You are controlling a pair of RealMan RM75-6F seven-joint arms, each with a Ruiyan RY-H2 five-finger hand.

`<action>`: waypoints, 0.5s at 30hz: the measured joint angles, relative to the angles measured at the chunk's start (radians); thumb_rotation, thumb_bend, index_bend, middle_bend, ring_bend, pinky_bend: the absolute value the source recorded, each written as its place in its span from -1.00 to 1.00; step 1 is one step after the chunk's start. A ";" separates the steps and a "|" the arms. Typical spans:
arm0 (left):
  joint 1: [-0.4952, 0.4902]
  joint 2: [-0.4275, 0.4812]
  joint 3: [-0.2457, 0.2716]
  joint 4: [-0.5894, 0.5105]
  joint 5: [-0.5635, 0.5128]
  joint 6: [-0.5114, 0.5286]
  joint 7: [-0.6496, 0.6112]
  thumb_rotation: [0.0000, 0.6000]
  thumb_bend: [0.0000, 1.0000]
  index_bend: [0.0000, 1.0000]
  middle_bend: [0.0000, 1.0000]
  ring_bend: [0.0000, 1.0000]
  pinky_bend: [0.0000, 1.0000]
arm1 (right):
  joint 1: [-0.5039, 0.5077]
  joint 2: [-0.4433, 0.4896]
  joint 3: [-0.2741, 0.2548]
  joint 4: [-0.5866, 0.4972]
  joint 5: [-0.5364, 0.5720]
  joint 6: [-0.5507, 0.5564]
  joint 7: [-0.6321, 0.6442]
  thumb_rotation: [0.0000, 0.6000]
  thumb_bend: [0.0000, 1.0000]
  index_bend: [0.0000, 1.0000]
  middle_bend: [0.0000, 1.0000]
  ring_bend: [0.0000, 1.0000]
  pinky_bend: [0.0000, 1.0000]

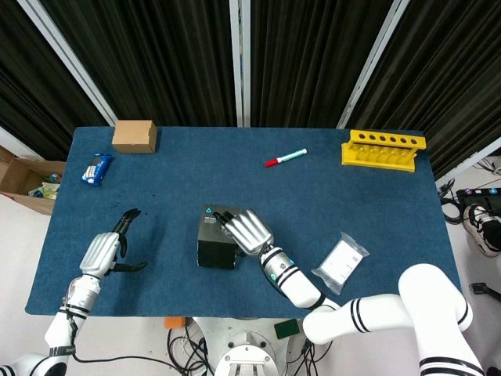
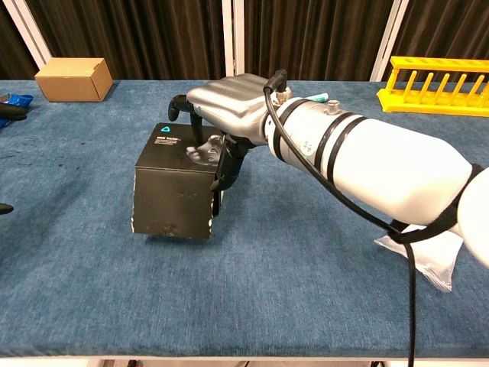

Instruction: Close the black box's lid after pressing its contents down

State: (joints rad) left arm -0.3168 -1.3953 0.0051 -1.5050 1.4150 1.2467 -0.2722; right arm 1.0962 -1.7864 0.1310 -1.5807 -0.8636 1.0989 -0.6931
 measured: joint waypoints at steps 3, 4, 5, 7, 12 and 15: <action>0.001 0.002 0.000 -0.002 0.003 -0.003 0.007 1.00 -1.00 -0.90 -0.95 0.40 0.85 | -0.006 -0.016 0.020 0.000 -0.006 0.009 -0.003 1.00 -0.99 -0.53 -0.18 0.73 1.00; 0.002 0.003 -0.001 -0.004 0.002 -0.006 0.009 1.00 -1.00 -0.90 -0.95 0.40 0.85 | -0.008 -0.019 0.025 -0.003 -0.007 0.011 -0.006 1.00 -0.99 -0.53 -0.17 0.73 1.00; 0.003 0.004 -0.001 -0.005 0.002 -0.008 0.009 1.00 -1.00 -0.90 -0.95 0.40 0.85 | -0.009 -0.021 0.030 -0.006 -0.007 0.015 -0.009 1.00 -0.99 -0.53 -0.15 0.73 1.00; 0.004 0.005 -0.002 -0.005 0.002 -0.013 0.009 1.00 -1.00 -0.90 -0.95 0.40 0.85 | -0.012 -0.029 0.035 -0.006 -0.007 0.023 -0.024 1.00 -0.99 -0.52 -0.12 0.74 1.00; 0.005 0.005 -0.002 -0.009 0.007 -0.020 0.015 1.00 -1.00 -0.90 -0.95 0.40 0.85 | -0.019 -0.080 0.048 0.019 -0.012 0.057 -0.055 1.00 -0.99 -0.49 -0.04 0.76 1.00; 0.011 0.007 -0.002 -0.012 0.009 -0.016 0.019 1.00 -1.00 -0.90 -0.95 0.40 0.85 | -0.027 -0.085 0.052 0.005 -0.015 0.065 -0.064 1.00 -0.98 -0.49 -0.10 0.76 1.00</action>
State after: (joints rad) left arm -0.3063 -1.3886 0.0030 -1.5174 1.4241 1.2302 -0.2533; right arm 1.0689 -1.8715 0.1825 -1.5756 -0.8782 1.1636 -0.7571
